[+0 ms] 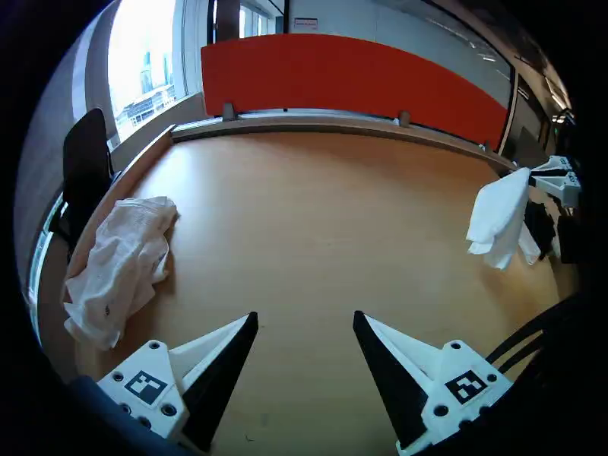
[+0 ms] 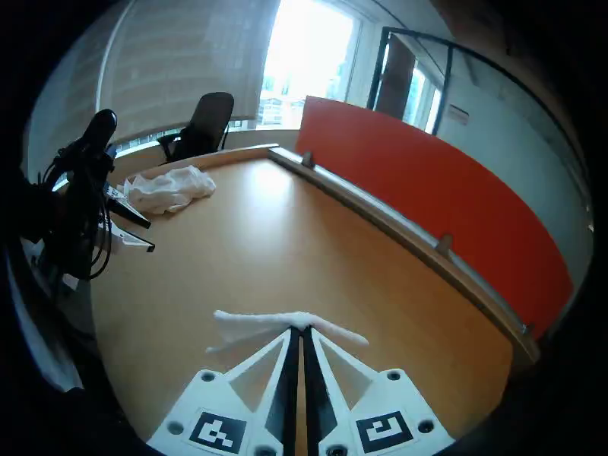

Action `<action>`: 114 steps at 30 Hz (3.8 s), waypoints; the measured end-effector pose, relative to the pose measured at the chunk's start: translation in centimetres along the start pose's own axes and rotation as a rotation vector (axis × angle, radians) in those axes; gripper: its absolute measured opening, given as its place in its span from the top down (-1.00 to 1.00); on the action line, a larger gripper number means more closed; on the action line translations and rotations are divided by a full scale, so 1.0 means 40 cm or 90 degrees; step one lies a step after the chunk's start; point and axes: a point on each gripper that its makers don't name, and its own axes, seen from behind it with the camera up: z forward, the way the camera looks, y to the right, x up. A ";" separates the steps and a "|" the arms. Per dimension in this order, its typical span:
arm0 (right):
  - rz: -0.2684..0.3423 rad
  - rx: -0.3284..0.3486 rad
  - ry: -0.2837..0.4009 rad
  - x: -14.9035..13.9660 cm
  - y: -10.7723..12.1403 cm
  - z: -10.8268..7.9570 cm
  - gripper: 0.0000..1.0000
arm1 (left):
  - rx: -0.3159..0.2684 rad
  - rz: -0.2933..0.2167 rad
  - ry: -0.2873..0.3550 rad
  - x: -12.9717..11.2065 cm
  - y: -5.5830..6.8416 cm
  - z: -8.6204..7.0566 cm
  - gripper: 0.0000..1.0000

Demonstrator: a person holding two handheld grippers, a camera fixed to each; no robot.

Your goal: Fold towel

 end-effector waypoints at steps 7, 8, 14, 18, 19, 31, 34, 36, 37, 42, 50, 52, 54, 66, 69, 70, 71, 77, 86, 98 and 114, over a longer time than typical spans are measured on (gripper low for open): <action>0.008 -0.017 -0.003 -0.016 0.040 -0.025 0.92 | -0.008 0.005 0.003 0.007 0.019 0.000 -0.86; 0.010 -0.019 -0.003 -0.018 0.045 -0.028 0.92 | -0.008 0.006 0.003 0.008 0.022 0.001 -0.86; 0.023 -0.034 -0.007 -0.032 0.098 -0.053 0.92 | -0.013 0.013 0.001 0.007 0.034 0.006 -0.86; 0.034 -0.049 -0.012 -0.051 0.143 -0.073 0.92 | -0.015 0.018 0.000 0.008 0.040 0.009 -0.86; 0.037 -0.054 -0.015 -0.057 0.155 -0.079 0.92 | -0.015 0.020 0.000 0.009 0.041 0.010 -0.86; 0.094 -0.104 -0.056 -0.165 0.317 -0.128 0.92 | -0.015 0.032 -0.001 0.015 0.051 0.014 -0.86; 0.104 -0.115 -0.064 -0.189 0.352 -0.138 0.92 | -0.013 0.034 -0.001 0.018 0.053 0.014 -0.86; 0.107 -0.122 -0.069 -0.203 0.373 -0.144 0.92 | -0.013 0.036 -0.001 0.020 0.054 0.014 -0.85; 0.107 -0.125 -0.072 -0.210 0.384 -0.148 0.92 | -0.012 0.036 -0.001 0.021 0.054 0.013 -0.85; 0.109 -0.139 -0.084 -0.237 0.430 -0.161 0.92 | -0.009 0.038 -0.002 0.025 0.058 0.013 -0.85; 0.111 -0.160 -0.110 -0.281 0.504 -0.184 0.92 | -0.003 0.039 -0.004 0.024 0.065 0.013 -0.85; 0.112 -0.166 -0.114 -0.291 0.524 -0.189 0.92 | -0.002 0.039 -0.005 0.023 0.068 0.013 -0.85; 0.115 -0.172 -0.117 -0.299 0.542 -0.193 0.92 | -0.002 0.038 -0.005 0.022 0.070 0.014 -0.85; 0.135 -0.212 -0.127 -0.331 0.658 -0.232 0.92 | 0.002 0.041 -0.009 0.021 0.080 0.016 -0.86; 0.137 -0.220 -0.133 -0.343 0.684 -0.241 0.92 | 0.003 0.043 -0.010 0.021 0.082 0.017 -0.86; 0.138 -0.223 -0.135 -0.347 0.692 -0.243 0.92 | 0.003 0.043 -0.010 0.022 0.082 0.017 -0.86; 0.139 -0.225 -0.137 -0.350 0.699 -0.245 0.92 | 0.003 0.044 -0.010 0.022 0.083 0.017 -0.86; 0.144 -0.234 -0.144 -0.365 0.736 -0.255 0.92 | 0.005 0.045 -0.011 0.025 0.088 0.017 -0.86; 0.147 -0.236 -0.154 -0.387 0.750 -0.254 0.92 | 0.006 0.047 -0.013 0.025 0.098 0.021 -0.86; 0.151 -0.239 -0.168 -0.429 0.742 -0.279 0.92 | 0.004 0.050 -0.014 0.034 0.110 0.031 -0.86; 0.209 -0.257 -0.227 -0.627 0.675 -0.406 0.92 | -0.005 0.060 -0.014 0.042 0.133 0.039 -0.85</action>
